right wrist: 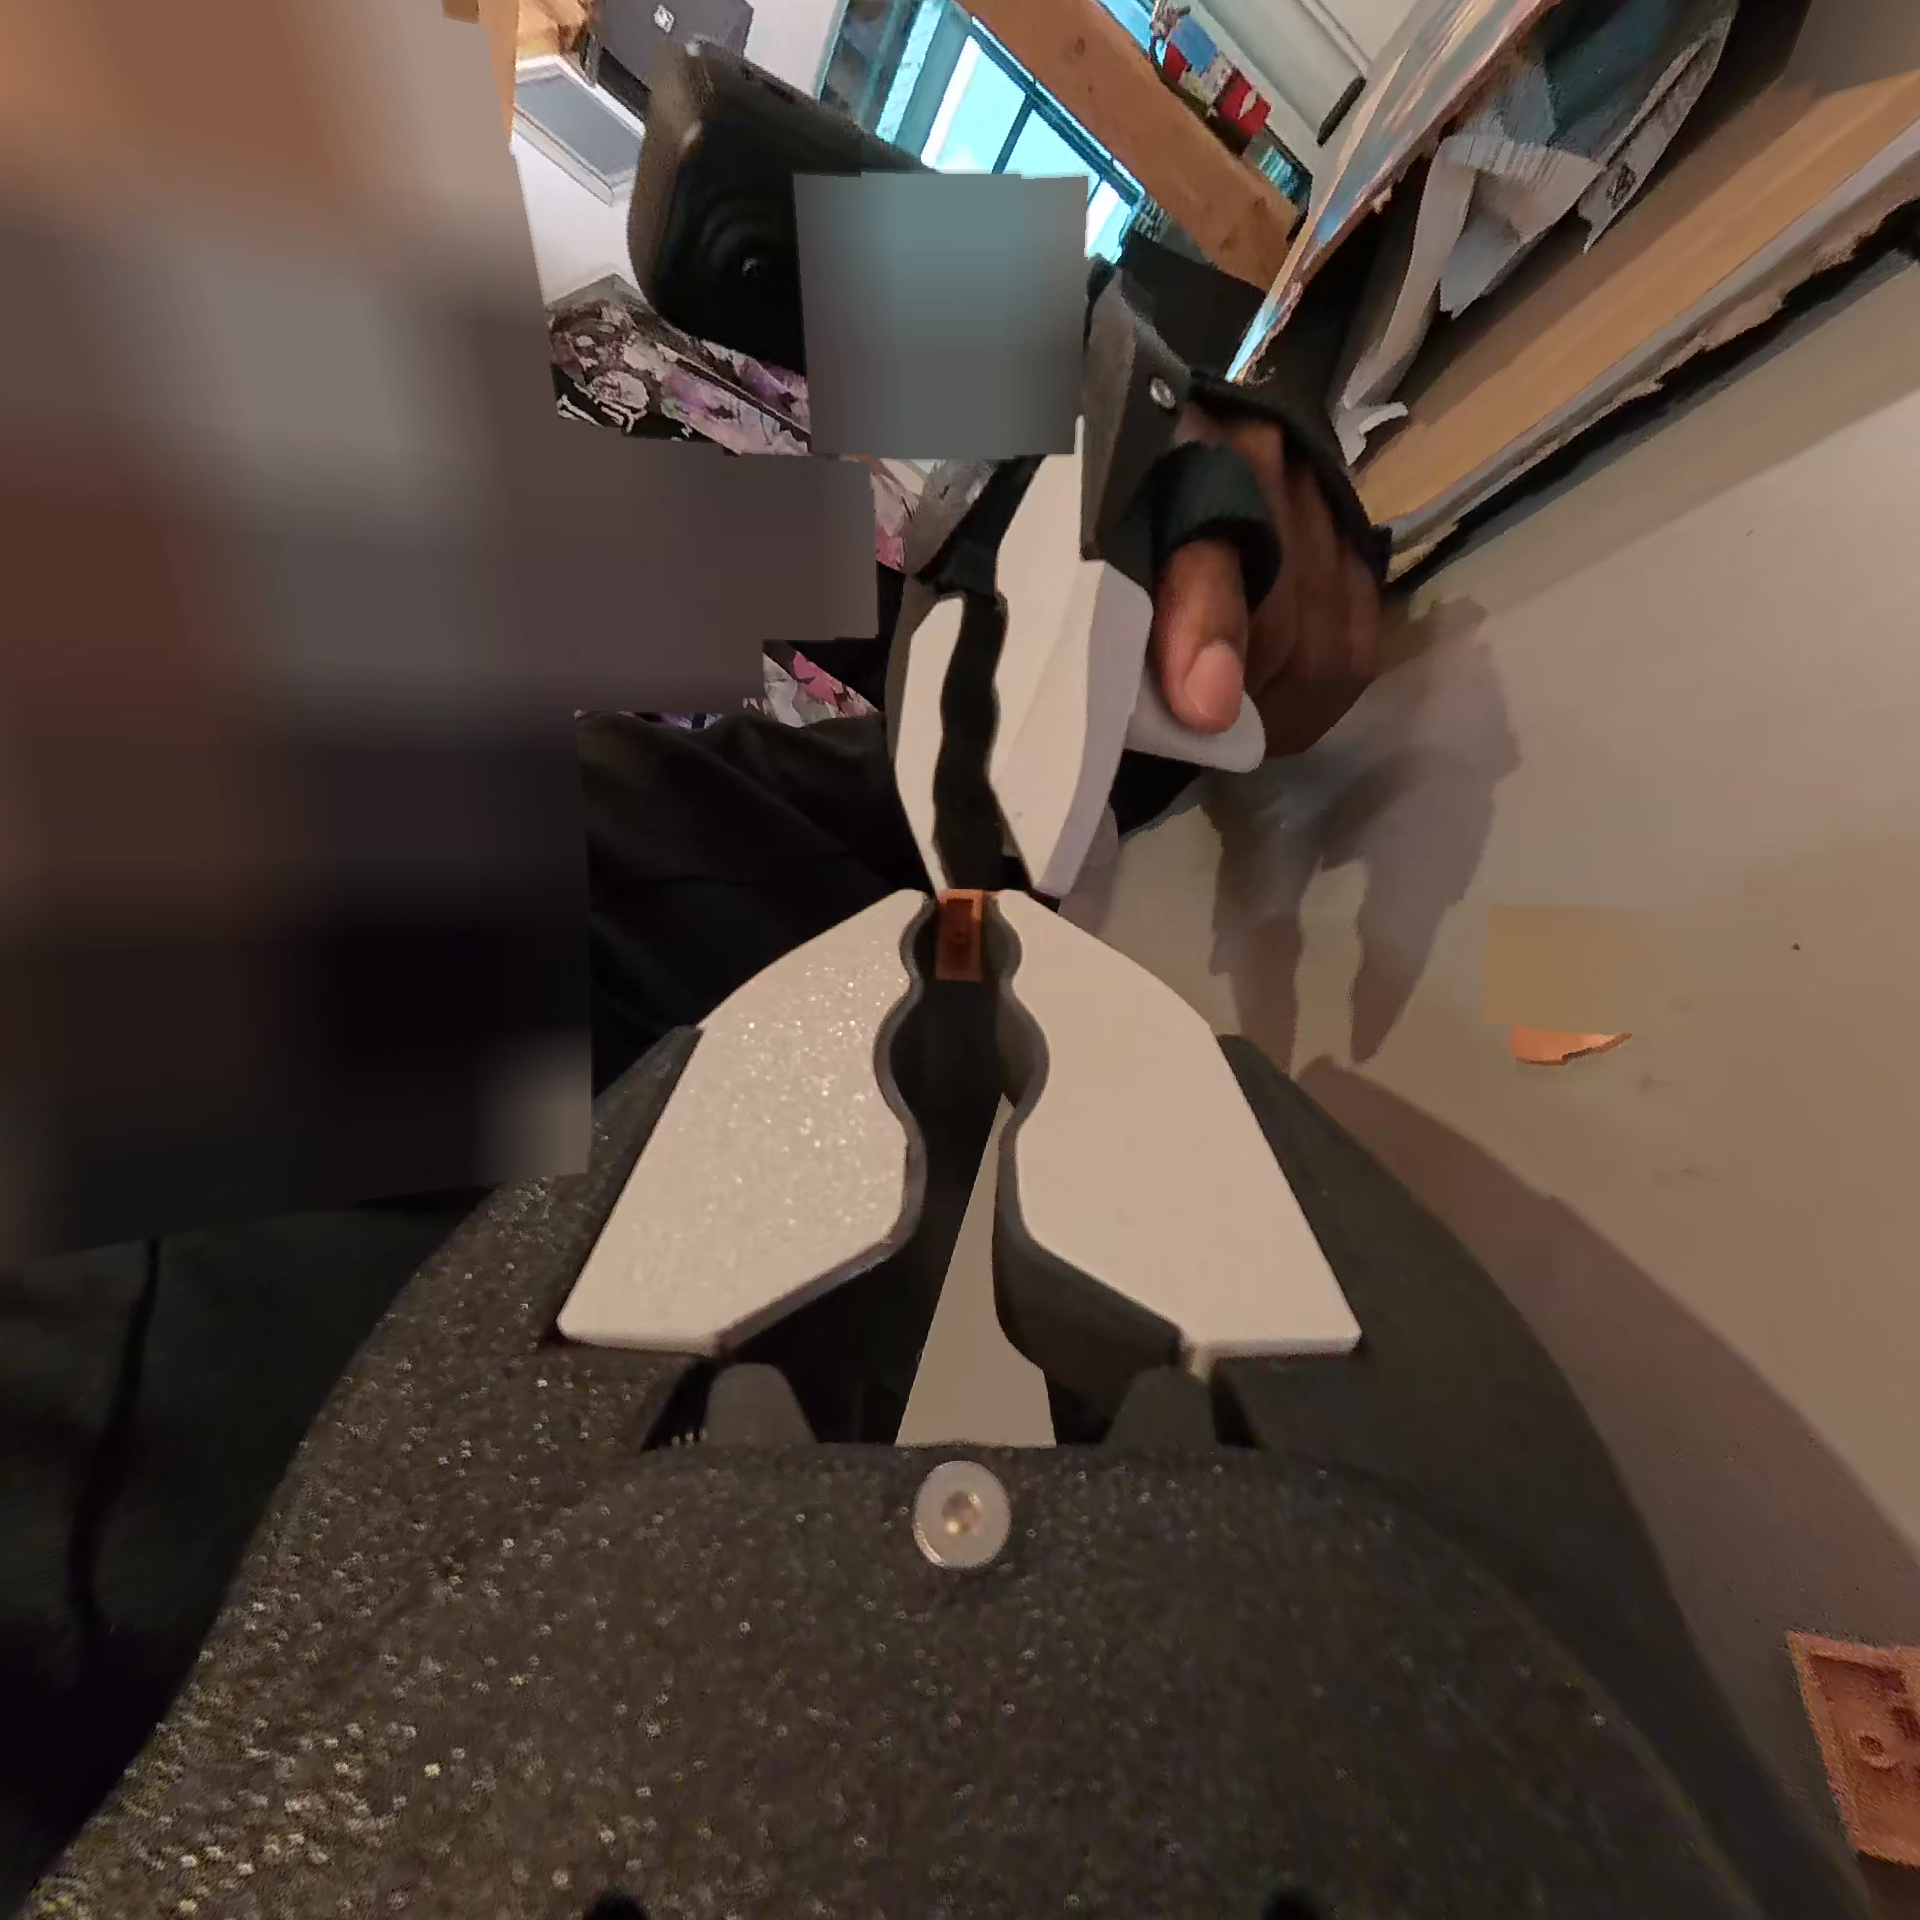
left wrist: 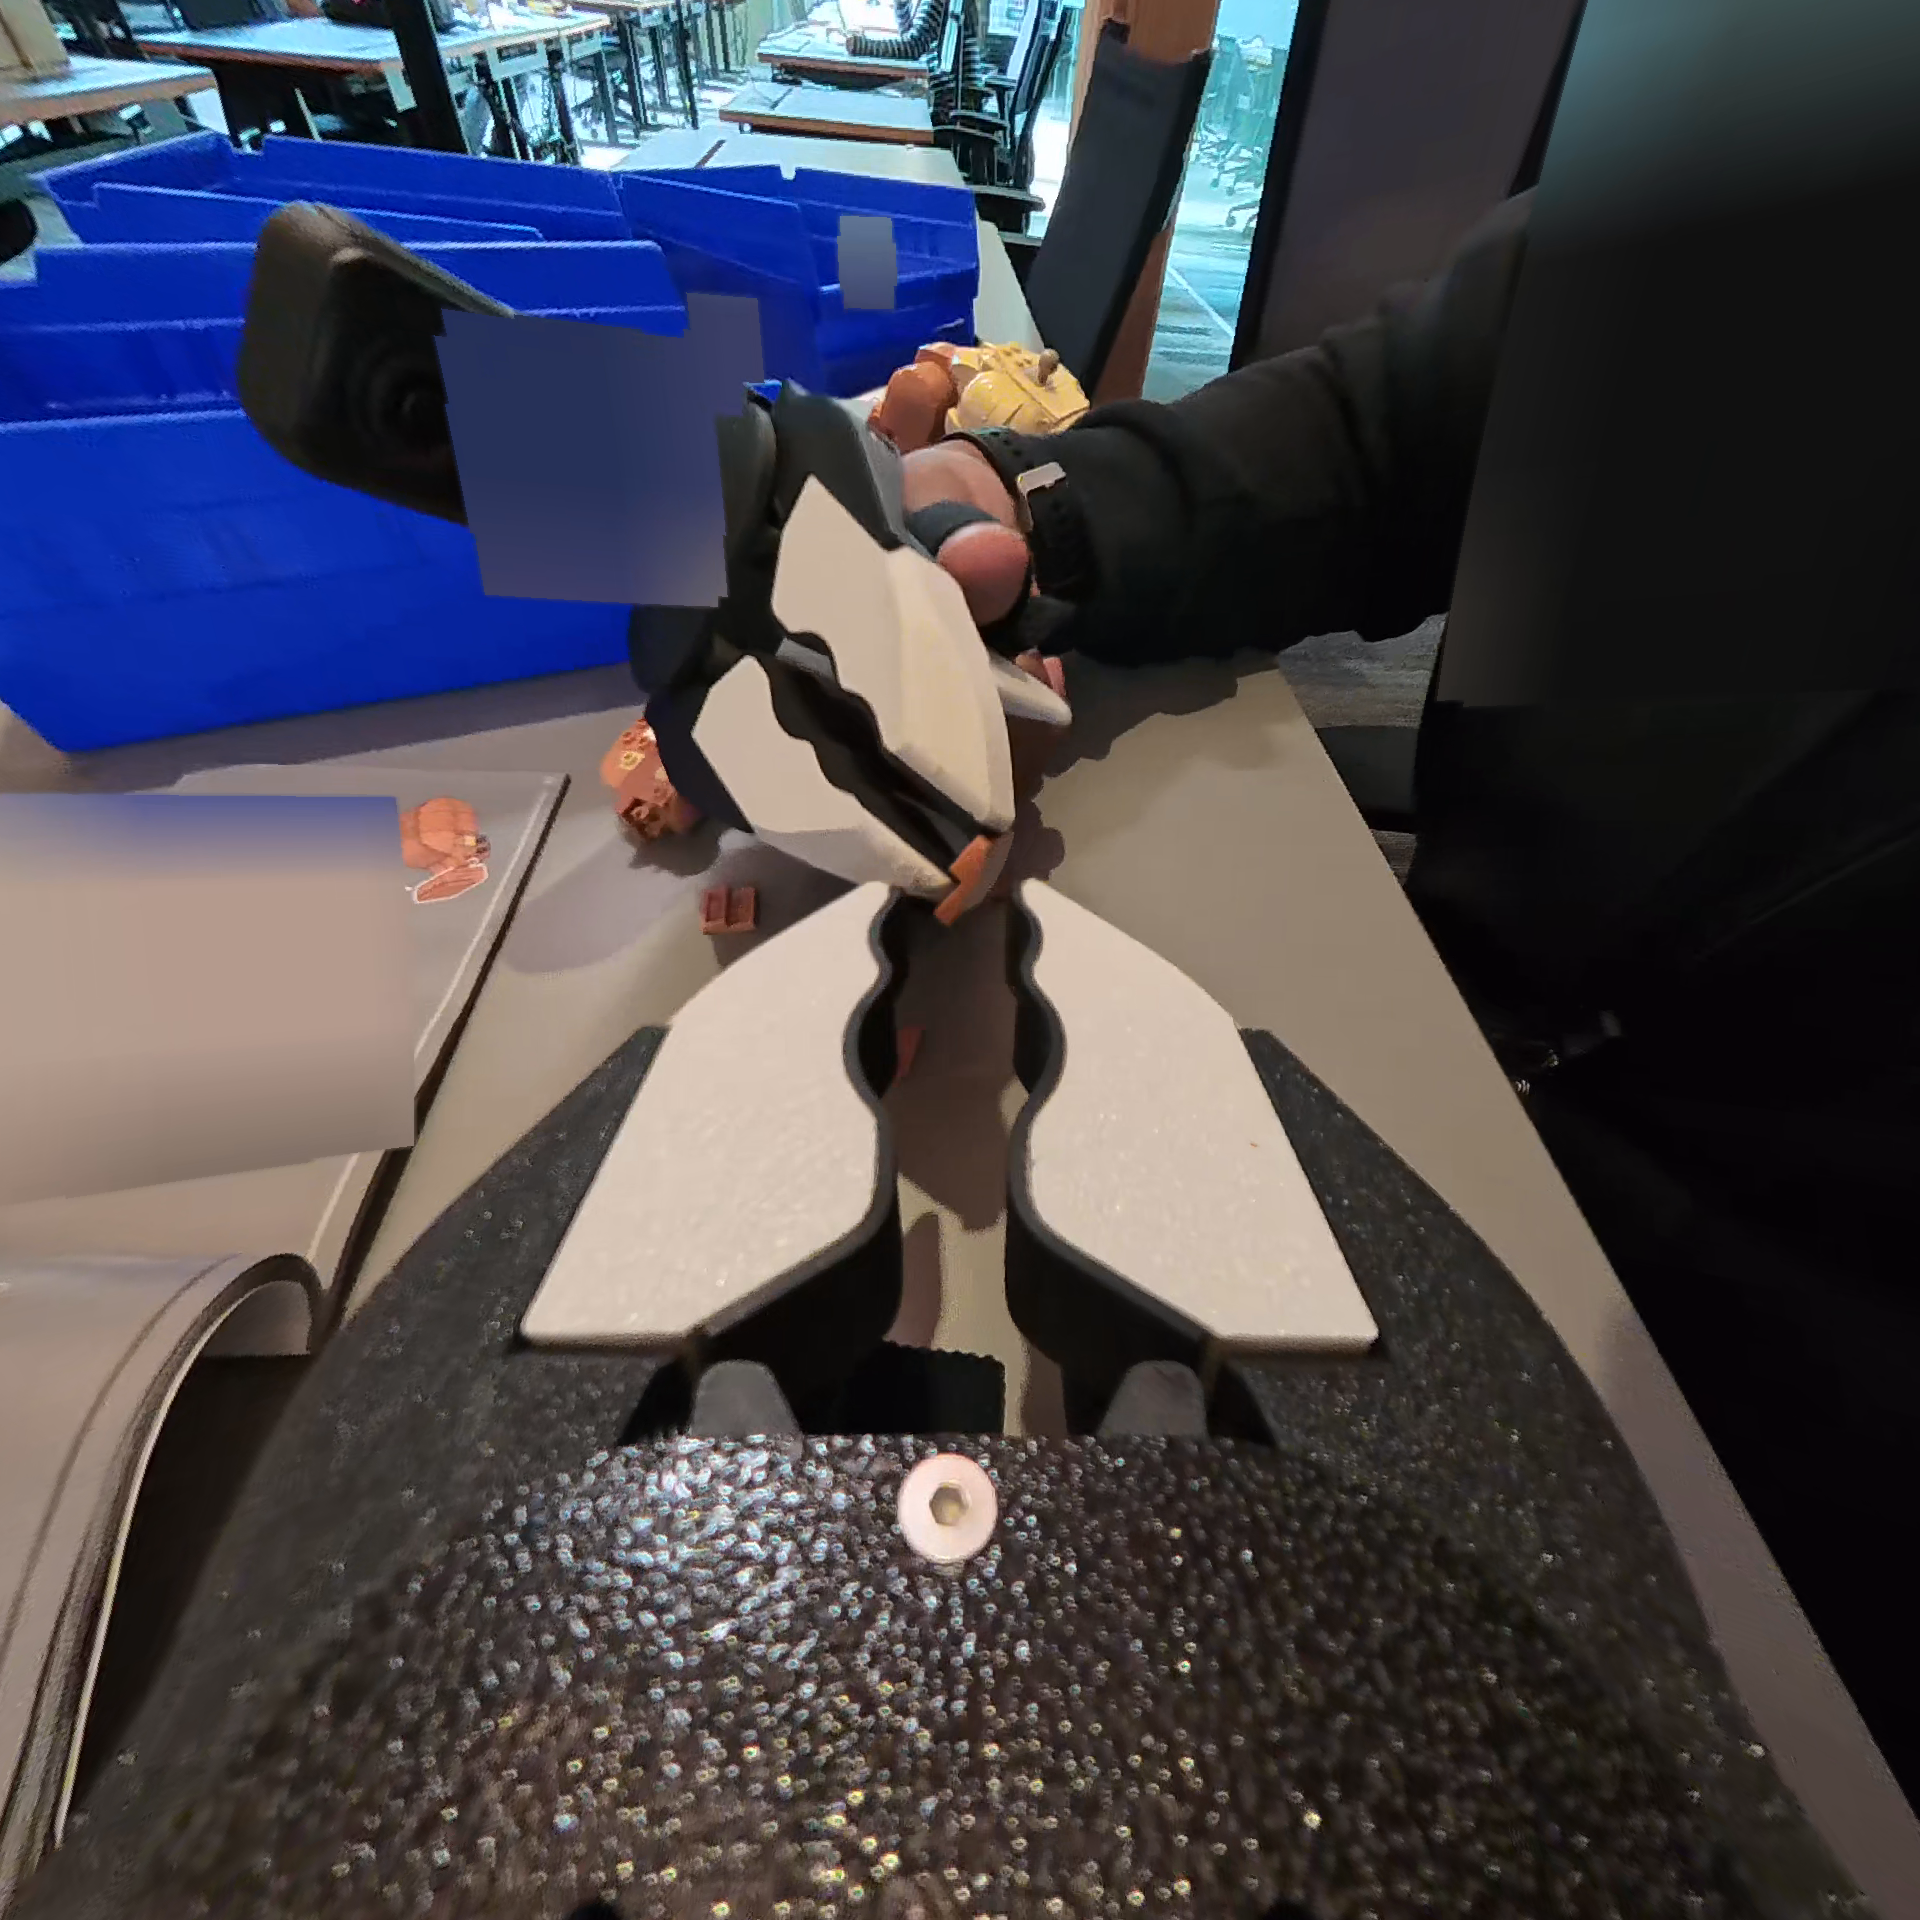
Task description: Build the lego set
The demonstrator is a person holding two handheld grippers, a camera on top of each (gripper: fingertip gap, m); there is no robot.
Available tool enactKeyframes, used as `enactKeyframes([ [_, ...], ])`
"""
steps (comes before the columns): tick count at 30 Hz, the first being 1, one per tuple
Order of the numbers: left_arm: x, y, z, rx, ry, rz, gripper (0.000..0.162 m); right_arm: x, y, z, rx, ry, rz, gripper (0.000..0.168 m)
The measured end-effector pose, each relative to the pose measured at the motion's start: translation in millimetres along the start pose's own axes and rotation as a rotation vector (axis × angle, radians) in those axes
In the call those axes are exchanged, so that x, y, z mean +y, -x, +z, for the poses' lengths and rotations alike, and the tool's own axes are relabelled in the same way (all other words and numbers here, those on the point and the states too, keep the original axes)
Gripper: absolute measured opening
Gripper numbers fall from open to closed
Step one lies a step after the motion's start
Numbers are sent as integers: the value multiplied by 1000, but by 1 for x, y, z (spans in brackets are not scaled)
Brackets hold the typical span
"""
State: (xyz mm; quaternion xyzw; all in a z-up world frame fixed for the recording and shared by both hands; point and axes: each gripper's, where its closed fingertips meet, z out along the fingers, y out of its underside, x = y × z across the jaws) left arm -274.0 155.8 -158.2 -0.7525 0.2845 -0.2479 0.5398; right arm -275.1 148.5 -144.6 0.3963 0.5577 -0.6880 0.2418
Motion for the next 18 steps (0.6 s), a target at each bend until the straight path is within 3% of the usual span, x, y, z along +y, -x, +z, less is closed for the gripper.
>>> enactKeyframes([
  [11, 6, 2, -1, 47, 1, -113, 5, -5, -5, 1, -5, -45, 9, 8],
  [14, 8, 1, -1, 90, -13, -201, 2, -13, -11, -3, 29, -102, 10, 0],
  [18, 2, 12, -8, 115, -115, -396, 2, -21, -21, -12, 159, -141, -87, 2],
])
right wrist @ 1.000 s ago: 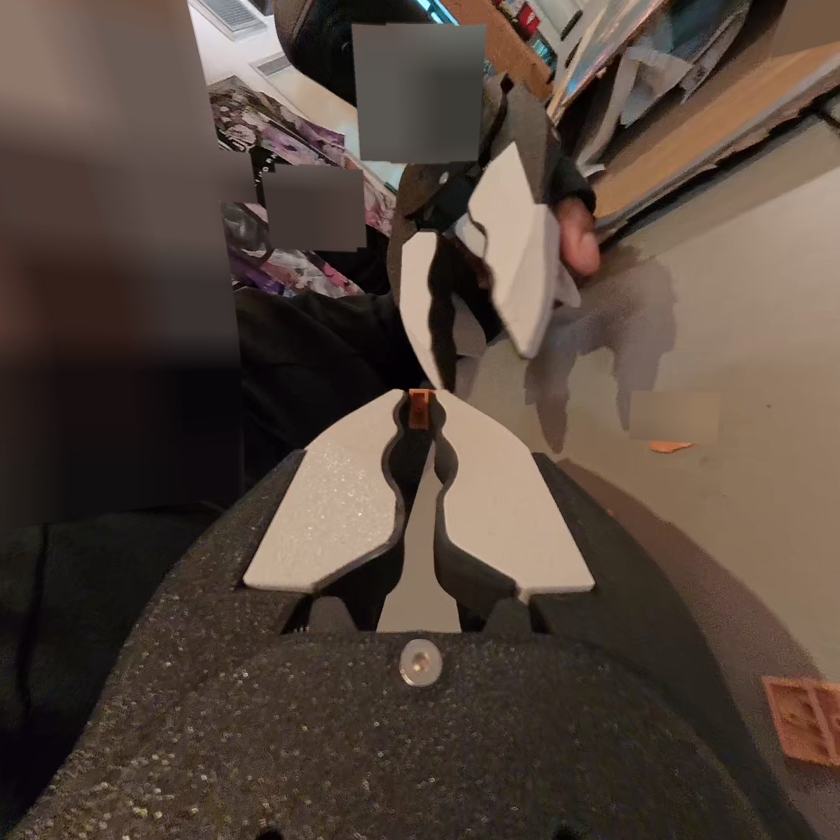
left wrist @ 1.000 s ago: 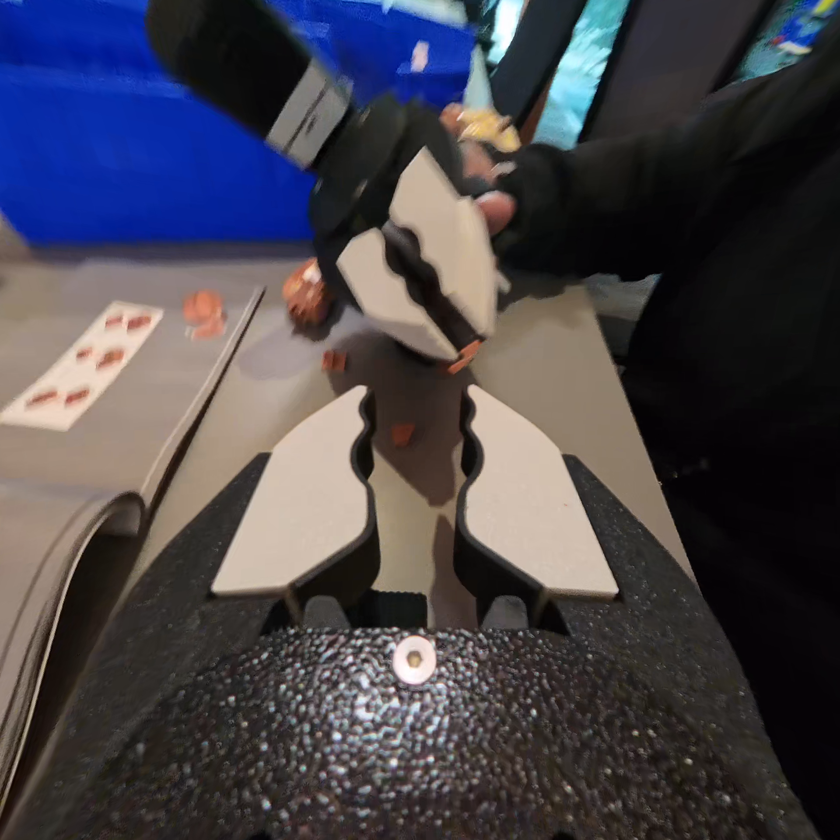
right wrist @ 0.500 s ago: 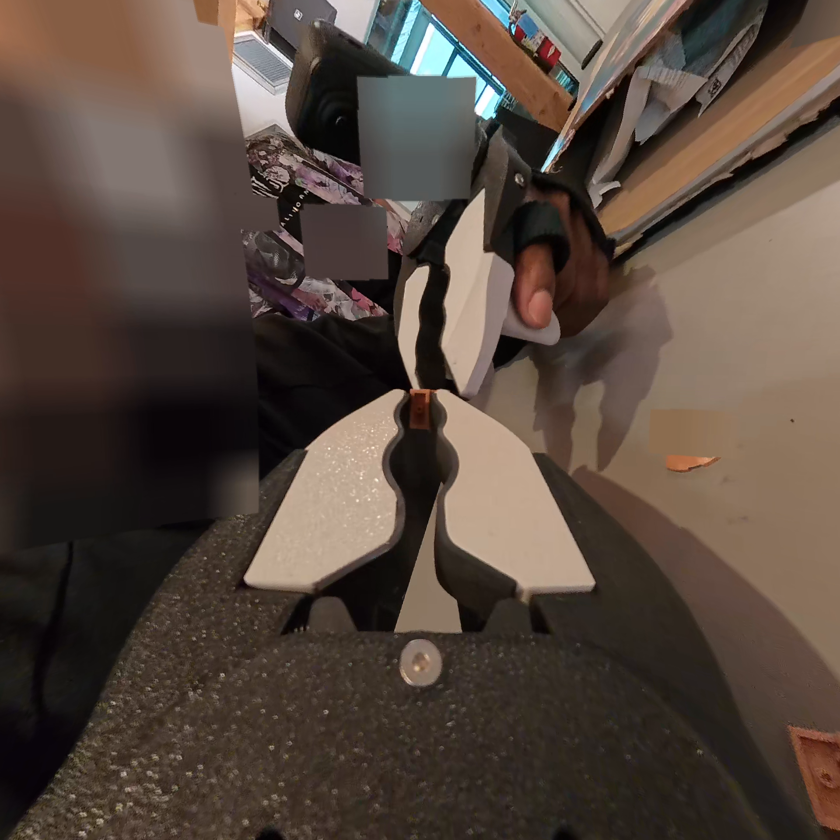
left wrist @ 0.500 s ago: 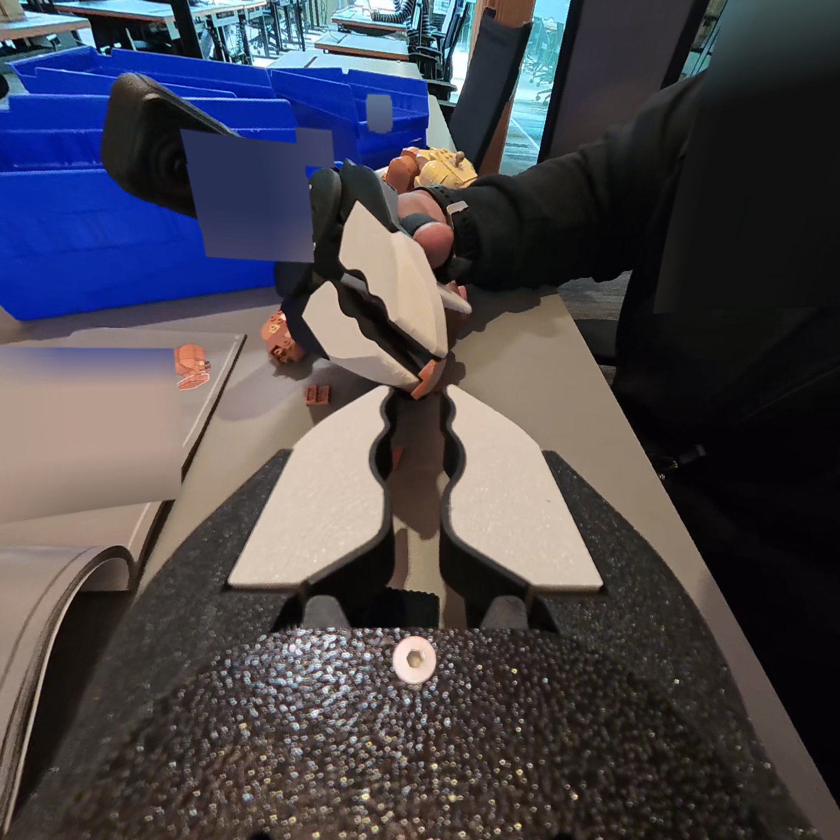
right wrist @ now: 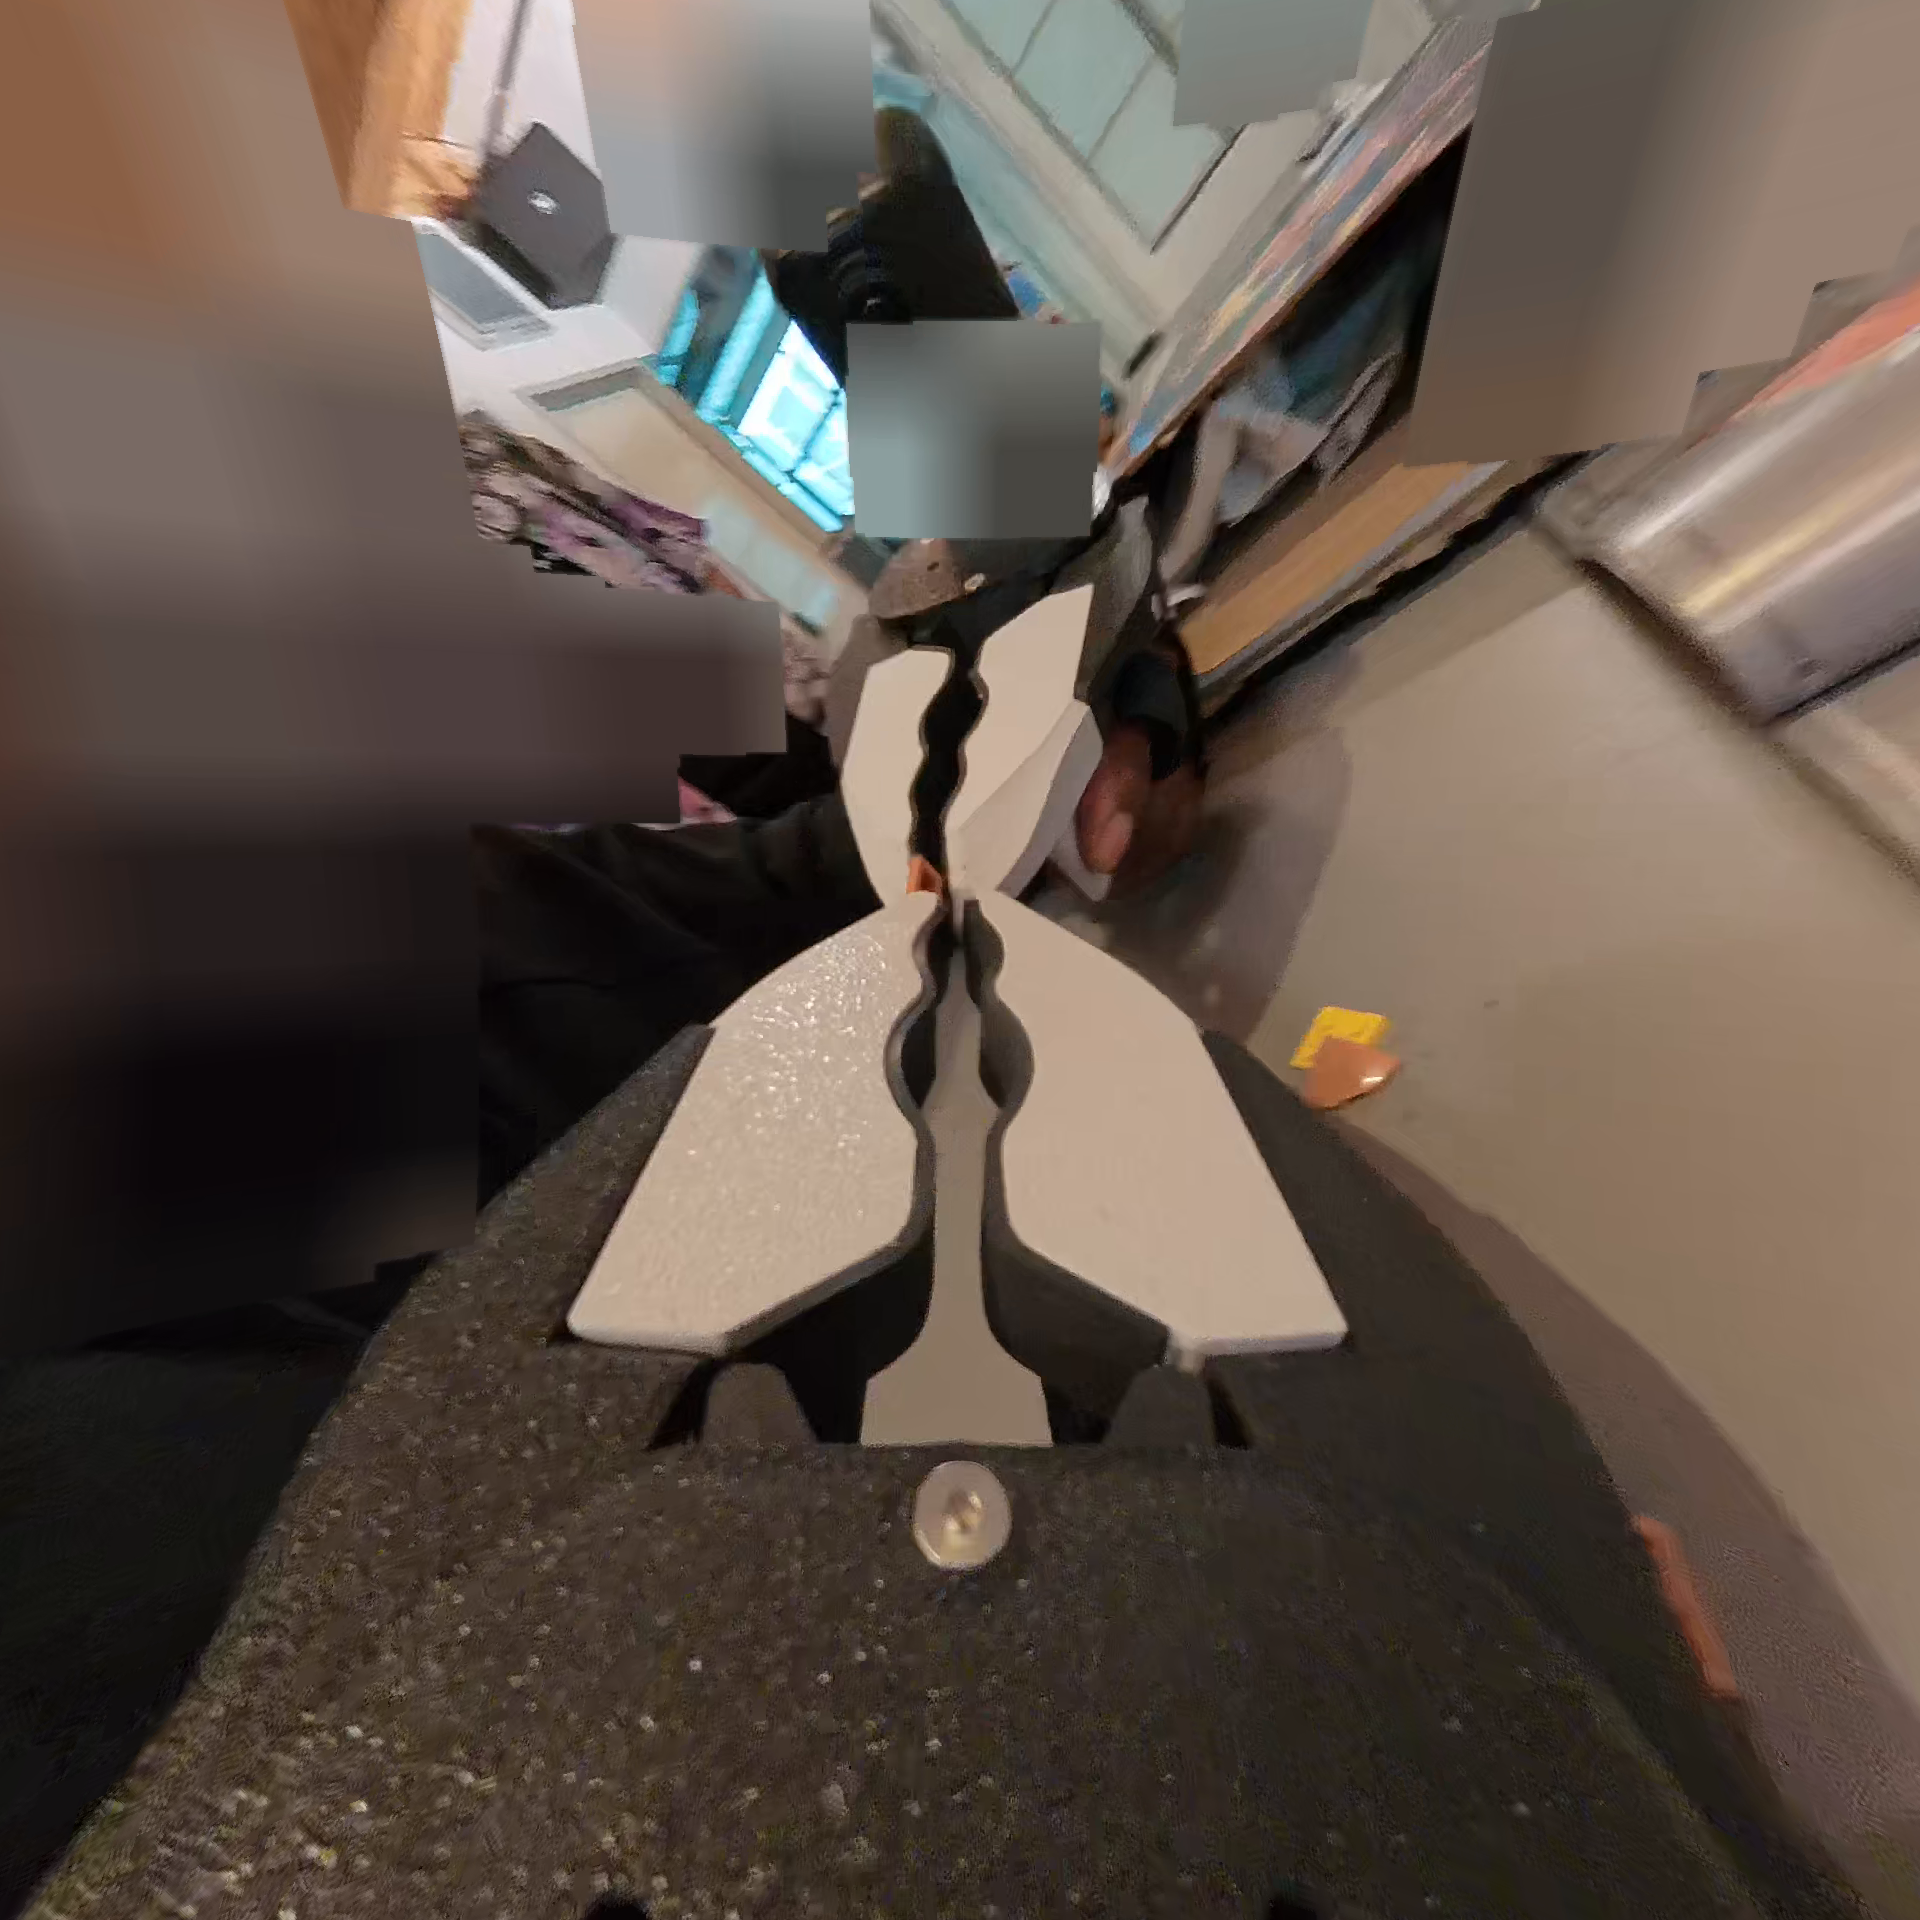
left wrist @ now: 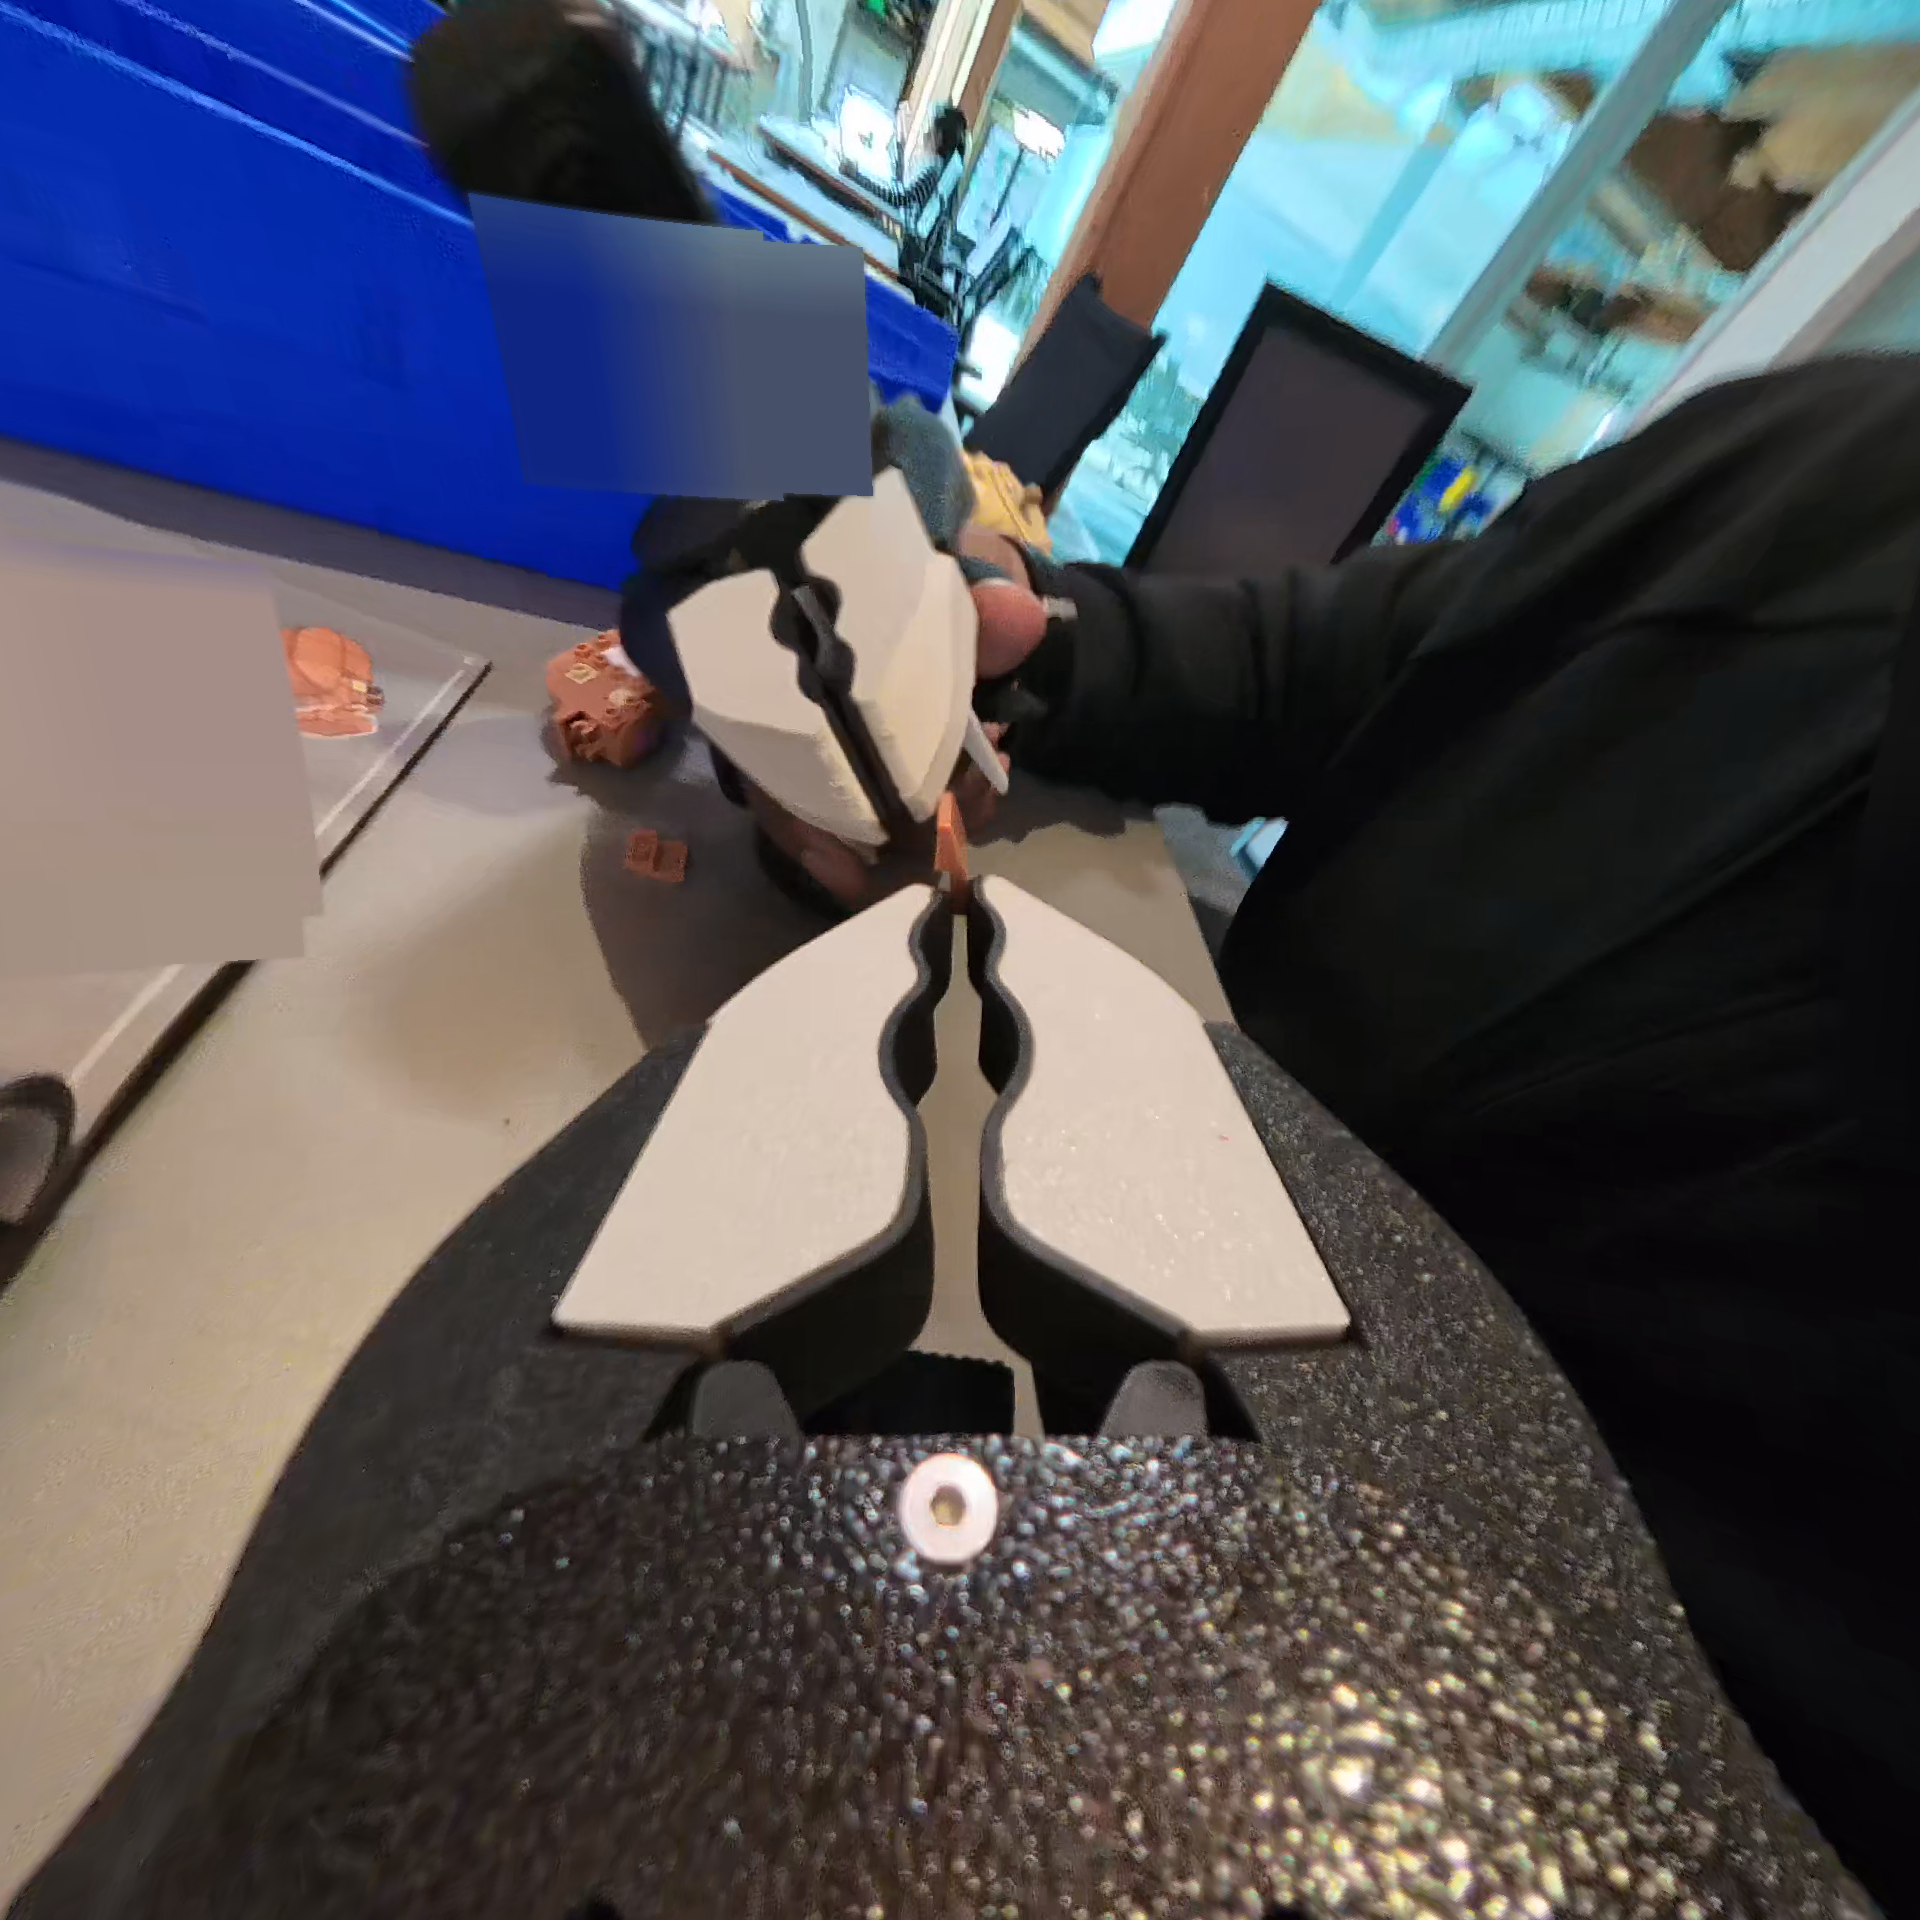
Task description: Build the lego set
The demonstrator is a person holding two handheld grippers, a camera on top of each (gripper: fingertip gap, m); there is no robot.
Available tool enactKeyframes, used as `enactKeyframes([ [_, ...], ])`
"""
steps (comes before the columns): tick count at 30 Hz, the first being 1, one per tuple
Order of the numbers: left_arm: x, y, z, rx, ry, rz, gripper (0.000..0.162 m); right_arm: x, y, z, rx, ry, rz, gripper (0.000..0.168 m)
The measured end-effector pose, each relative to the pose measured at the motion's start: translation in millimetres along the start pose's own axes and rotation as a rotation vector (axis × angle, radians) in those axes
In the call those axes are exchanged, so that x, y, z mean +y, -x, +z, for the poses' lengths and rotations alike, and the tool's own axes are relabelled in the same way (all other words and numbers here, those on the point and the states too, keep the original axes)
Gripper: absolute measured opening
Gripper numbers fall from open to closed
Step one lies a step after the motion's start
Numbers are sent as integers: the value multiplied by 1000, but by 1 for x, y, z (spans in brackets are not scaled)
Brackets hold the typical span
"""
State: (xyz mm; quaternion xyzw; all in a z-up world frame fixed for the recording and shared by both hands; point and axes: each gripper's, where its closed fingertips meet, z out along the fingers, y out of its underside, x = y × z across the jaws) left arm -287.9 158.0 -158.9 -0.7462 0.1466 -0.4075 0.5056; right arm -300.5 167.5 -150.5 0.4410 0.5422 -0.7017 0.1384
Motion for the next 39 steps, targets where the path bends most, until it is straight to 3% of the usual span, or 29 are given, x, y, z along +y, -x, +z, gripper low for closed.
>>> enactKeyframes([
  [5, -9, 11, -14, 35, -112, -213, 2, -9, -10, -5, 305, 39, -436, 25],
  [9, -8, 13, -13, 57, -123, -290, 2, -5, -13, 1, 502, 157, -822, 31],
  [16, -3, 15, -12, 68, -113, -362, 2, -3, -17, 8, 628, 216, -1054, 28],
  [19, -1, 14, -11, 77, -103, -372, 2, -2, -18, 10, 651, 229, -1086, 18],
  [24, -3, 13, -11, 87, -108, -373, 2, -3, -17, 10, 642, 204, -1065, 17],
  [28, -9, 16, -14, 62, -140, -354, 12, -5, -15, 11, 625, 178, -1019, 17],
  [32, -7, 18, -14, 49, -135, -341, 4, -3, -21, 13, 670, 206, -1039, 16],
  [39, -6, 41, -31, -113, -129, -336, 3, 45, -74, 3, 802, 520, -623, 31],
])
